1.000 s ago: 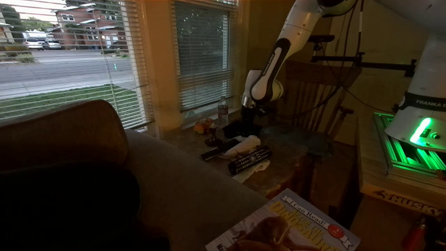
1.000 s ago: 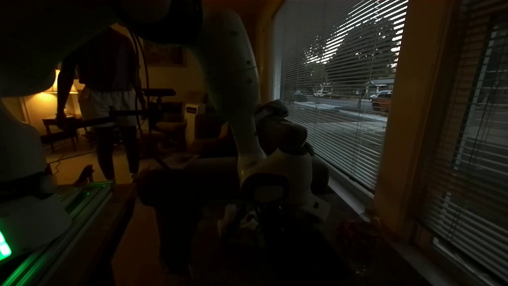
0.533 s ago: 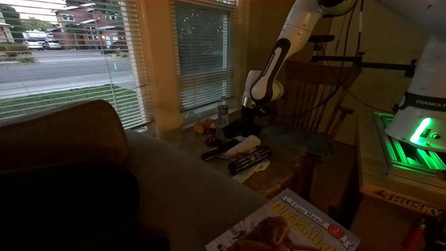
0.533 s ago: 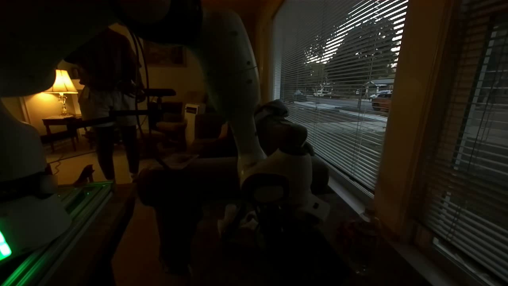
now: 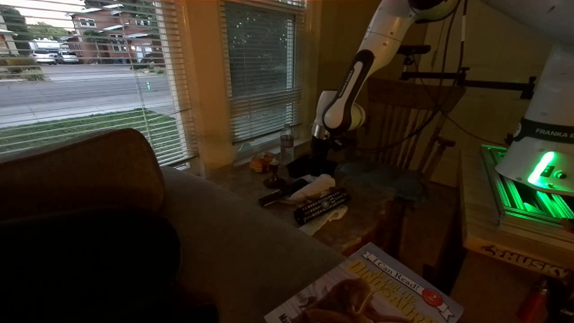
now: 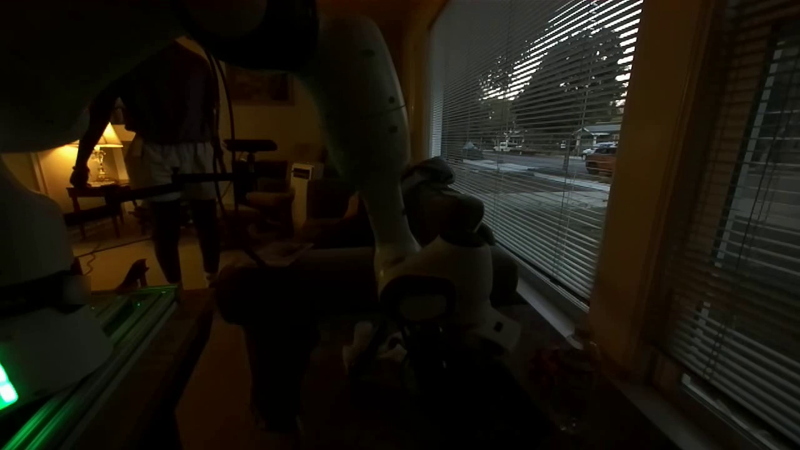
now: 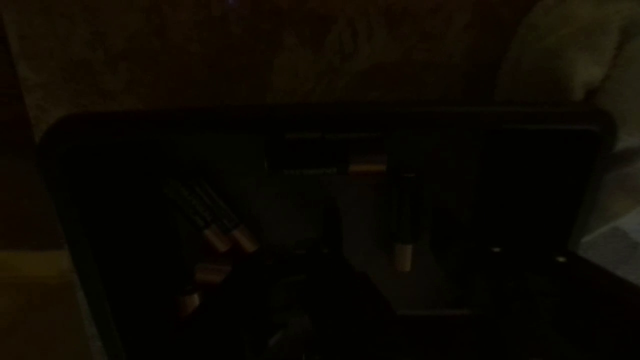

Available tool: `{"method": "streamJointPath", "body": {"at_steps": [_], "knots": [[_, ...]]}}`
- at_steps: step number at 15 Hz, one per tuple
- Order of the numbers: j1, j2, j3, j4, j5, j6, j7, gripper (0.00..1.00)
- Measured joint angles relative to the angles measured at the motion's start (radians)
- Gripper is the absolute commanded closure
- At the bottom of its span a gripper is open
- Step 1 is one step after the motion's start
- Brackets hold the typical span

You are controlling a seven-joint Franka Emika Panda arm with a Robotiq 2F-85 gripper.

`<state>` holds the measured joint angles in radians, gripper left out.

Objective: Put the black object into the toy car

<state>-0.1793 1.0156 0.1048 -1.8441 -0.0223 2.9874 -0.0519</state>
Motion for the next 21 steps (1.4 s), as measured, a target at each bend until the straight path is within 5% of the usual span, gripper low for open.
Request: {"method": "streamJointPath", "body": {"at_steps": [4, 9, 10, 21], "knots": [[0.000, 0.000, 0.000, 0.000, 0.000, 0.000, 0.000, 0.77], [0.000, 0.000, 0.000, 0.000, 0.000, 0.000, -0.003, 0.87], [0.000, 0.000, 0.000, 0.000, 0.000, 0.000, -0.005, 0.98], [0.019, -0.041, -0.006, -0.010, 0.000, -0.005, 0.001, 0.96]]}}
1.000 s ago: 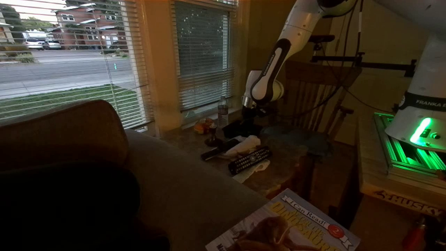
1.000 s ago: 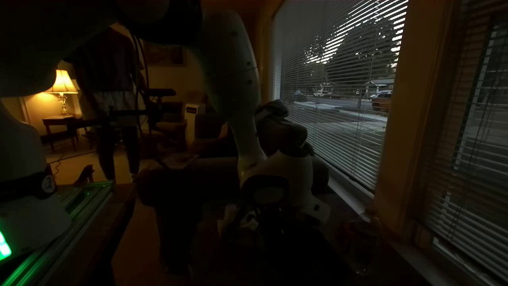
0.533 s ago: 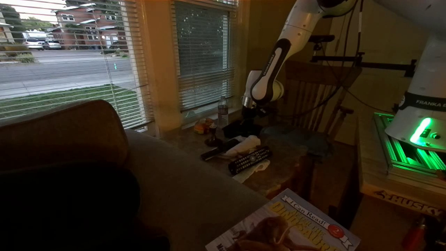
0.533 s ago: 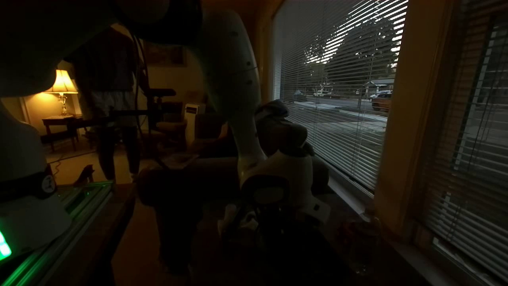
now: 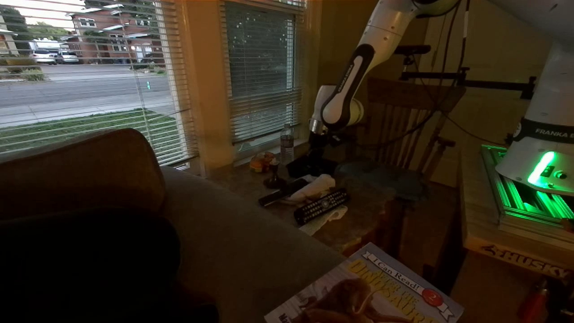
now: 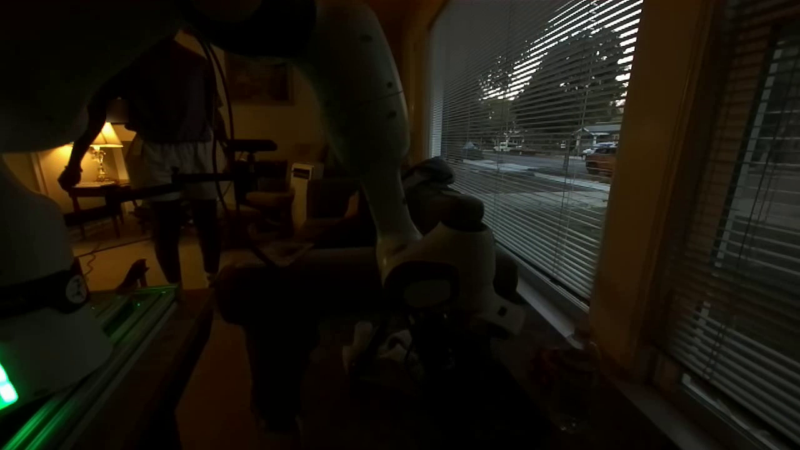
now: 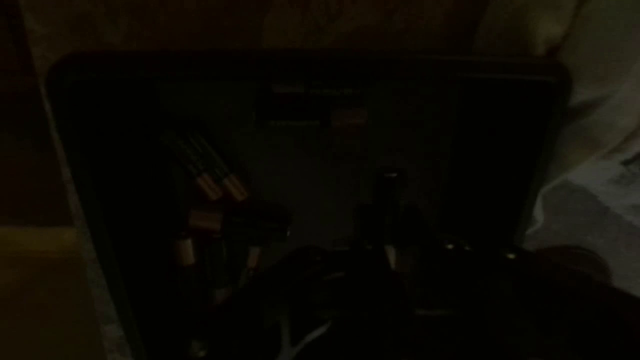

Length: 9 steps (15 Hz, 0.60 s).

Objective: Put the black object into the toy car

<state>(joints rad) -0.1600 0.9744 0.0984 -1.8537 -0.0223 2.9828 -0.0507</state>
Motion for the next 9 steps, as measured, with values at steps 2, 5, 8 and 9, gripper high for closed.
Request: {"method": "streamJointPath", "body": {"at_steps": [2, 5, 8, 9], "knots": [[0.025, -0.045, -0.022, -0.002, 0.001, -0.042, 0.021, 0.96], [0.075, -0.119, -0.069, 0.000, 0.001, -0.132, 0.057, 0.96], [0.117, -0.173, -0.108, 0.015, 0.001, -0.206, 0.082, 0.96], [0.128, -0.183, -0.117, 0.027, 0.001, -0.225, 0.088, 0.96]]}}
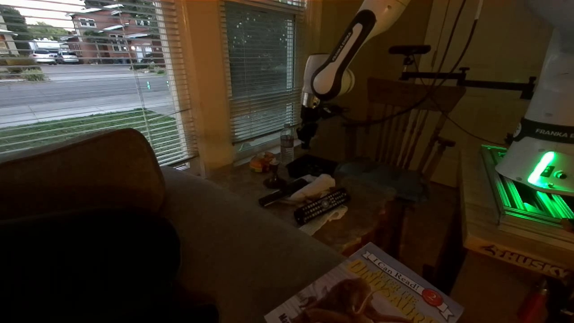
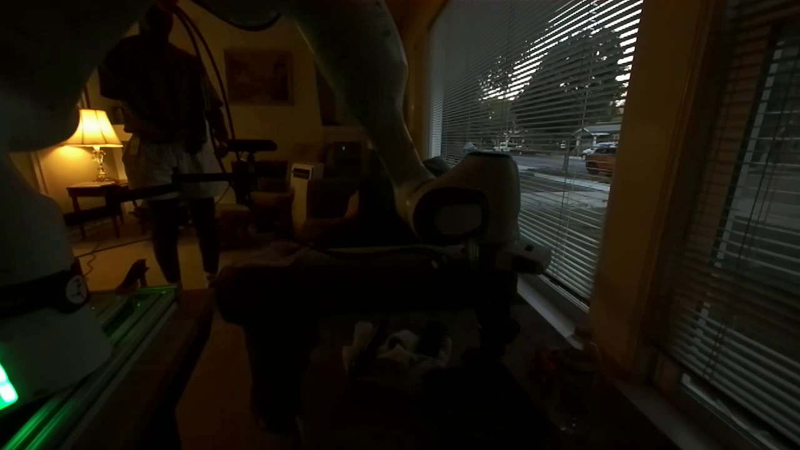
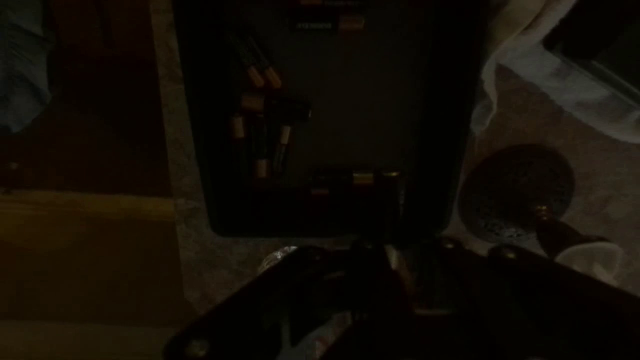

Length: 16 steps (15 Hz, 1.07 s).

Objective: Put the black object into the toy car

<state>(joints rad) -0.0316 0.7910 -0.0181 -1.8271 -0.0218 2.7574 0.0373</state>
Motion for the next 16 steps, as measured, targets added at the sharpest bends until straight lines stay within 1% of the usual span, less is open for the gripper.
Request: {"method": "streamJointPath", "body": {"at_steps": [3, 7, 11, 16], "knots": [[0.026, -0.010, -0.016, 0.049, 0.000, -0.038, 0.013, 0.96], [0.041, -0.006, -0.018, 0.125, 0.000, -0.062, 0.017, 0.96], [0.042, 0.024, -0.019, 0.210, 0.000, -0.058, 0.018, 0.96], [0.041, 0.097, -0.016, 0.295, 0.000, -0.008, 0.018, 0.96]]}}
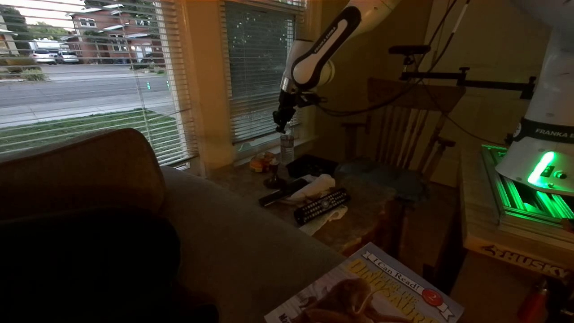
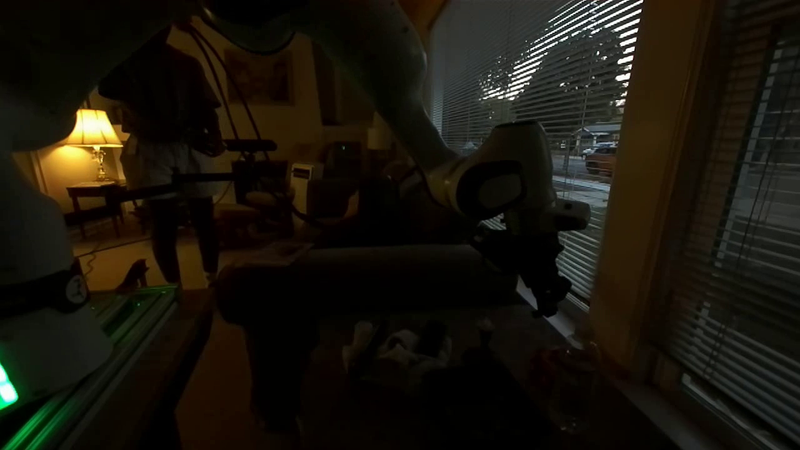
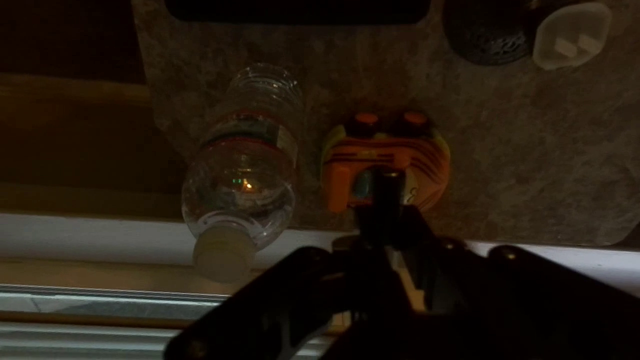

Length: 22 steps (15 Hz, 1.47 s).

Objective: Put the black object into the toy car

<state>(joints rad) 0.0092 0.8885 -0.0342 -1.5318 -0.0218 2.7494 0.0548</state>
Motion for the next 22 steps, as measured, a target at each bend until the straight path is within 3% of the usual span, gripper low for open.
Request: {"method": "streamJointPath", "body": {"at_steps": [2, 3, 9, 10, 22], "knots": [[-0.002, 0.033, 0.005, 0.026, 0.000, 0.038, 0.000, 0.96], [-0.003, 0.049, 0.005, 0.038, 0.000, 0.053, 0.000, 0.83], [-0.003, 0.096, 0.003, 0.077, 0.000, 0.088, 0.000, 0.83], [-0.003, 0.096, 0.003, 0.078, 0.000, 0.088, 0.000, 0.96], [0.024, 0.156, -0.016, 0.147, -0.001, 0.086, 0.000, 0.96]]}}
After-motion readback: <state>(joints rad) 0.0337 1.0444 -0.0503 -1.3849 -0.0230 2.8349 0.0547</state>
